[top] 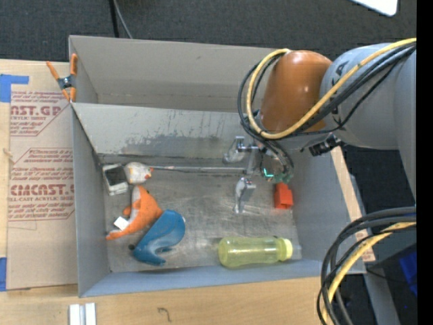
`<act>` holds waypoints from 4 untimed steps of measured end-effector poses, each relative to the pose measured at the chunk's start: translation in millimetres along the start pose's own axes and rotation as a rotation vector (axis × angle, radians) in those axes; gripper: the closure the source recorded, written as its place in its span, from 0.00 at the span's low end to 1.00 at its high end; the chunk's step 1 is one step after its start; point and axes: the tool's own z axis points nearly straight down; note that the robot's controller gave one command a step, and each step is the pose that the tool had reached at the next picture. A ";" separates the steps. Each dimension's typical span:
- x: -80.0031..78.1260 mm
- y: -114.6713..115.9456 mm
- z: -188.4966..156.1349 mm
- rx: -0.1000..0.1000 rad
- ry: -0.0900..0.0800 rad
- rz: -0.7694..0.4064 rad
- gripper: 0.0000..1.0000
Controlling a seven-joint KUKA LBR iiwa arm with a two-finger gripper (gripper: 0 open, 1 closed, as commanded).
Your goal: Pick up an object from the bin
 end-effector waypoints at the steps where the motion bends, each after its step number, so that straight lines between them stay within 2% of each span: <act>1: -1.8 0.0 -4.6 0.000 -0.008 0.000 0.00; 2: 55.0 0.7 28.8 0.001 -0.010 -0.036 0.00; 3: 78.7 -17.5 13.8 0.000 -0.015 -0.142 0.00; 4: 94.3 -11.1 32.4 0.001 -0.012 -0.203 0.00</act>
Offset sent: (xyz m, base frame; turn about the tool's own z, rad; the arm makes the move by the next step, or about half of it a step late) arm -0.1079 0.0008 -0.0596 -0.0677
